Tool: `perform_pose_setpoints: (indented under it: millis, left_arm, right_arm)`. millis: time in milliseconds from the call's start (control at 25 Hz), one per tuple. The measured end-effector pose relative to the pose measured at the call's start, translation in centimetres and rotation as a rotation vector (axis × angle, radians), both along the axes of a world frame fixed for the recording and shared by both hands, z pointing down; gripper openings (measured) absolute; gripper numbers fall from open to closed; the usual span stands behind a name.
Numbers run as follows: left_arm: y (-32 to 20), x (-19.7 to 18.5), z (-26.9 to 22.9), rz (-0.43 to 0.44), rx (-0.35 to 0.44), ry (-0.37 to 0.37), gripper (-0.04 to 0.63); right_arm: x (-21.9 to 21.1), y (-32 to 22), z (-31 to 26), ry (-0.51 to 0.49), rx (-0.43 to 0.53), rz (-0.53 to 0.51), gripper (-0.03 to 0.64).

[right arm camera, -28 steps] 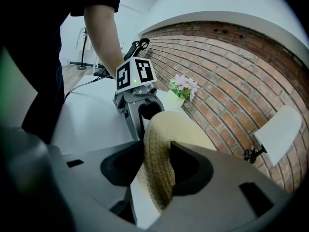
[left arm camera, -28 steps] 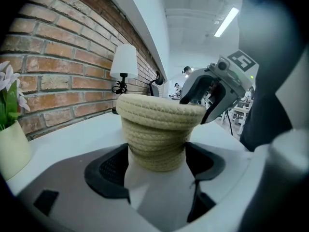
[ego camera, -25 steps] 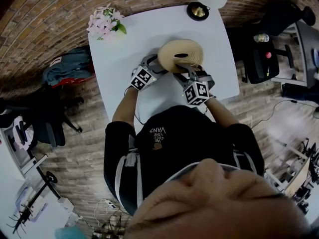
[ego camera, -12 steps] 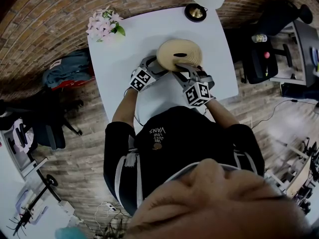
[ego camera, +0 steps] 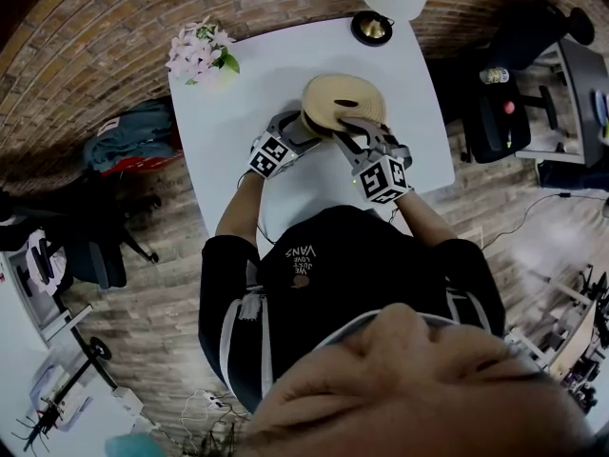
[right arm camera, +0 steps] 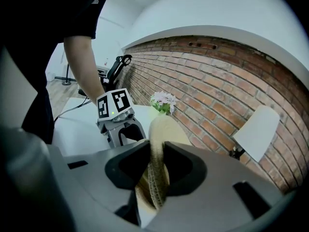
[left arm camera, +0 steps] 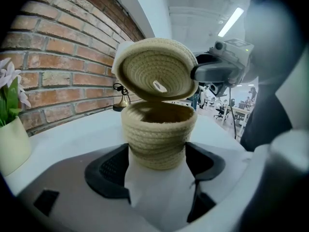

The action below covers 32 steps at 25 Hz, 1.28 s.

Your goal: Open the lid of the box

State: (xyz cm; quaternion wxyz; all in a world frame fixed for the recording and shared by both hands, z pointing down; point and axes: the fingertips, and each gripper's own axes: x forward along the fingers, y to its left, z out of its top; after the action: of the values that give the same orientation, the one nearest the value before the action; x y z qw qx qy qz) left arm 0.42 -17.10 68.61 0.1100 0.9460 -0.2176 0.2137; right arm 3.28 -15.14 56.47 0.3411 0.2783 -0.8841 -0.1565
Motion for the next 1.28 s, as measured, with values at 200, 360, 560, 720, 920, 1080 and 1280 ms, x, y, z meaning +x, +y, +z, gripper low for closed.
perform_pose_setpoints:
  millis: [200,360,560,720,920,1080,1280]
  left_arm:
    - [0.2,-0.1,0.0,-0.007,-0.006,-0.005,0.373]
    - [0.0,-0.5,0.2,-0.026,-0.007,0.001,0.373]
    - [-0.1,-1.0,-1.0,-0.057,0.001,0.008,0.373]
    - [-0.2,-1.8,-1.7,-0.092,0.008,0.017,0.373]
    - [-0.3,-2.7,-2.9,-0.157,0.023,0.048,0.372]
    - [0.1,-3.3,-3.8,-0.207,0.037,0.058,0.371]
    - [0.4,-4.2,-5.4,-0.285,0.058,0.081,0.371]
  right_arm:
    - [0.3,-0.6,-1.1,-0.045,-0.003,0.028,0.086]
    - [0.6,-1.0,-1.7,-0.075,-0.005,0.046,0.083]
    - [1.1,-1.6,-2.7,-0.117,-0.008,0.069,0.081]
    - [1.2,-2.0,-3.4,-0.169,-0.009,0.077,0.078]
    - [1.6,-2.5,-4.2,-0.221,-0.013,0.094,0.077]
    - [1.9,-2.6,-4.6,-0.263,-0.020,0.103,0.077]
    - [2.5,-3.0,-5.2,-0.312,-0.026,0.125,0.077]
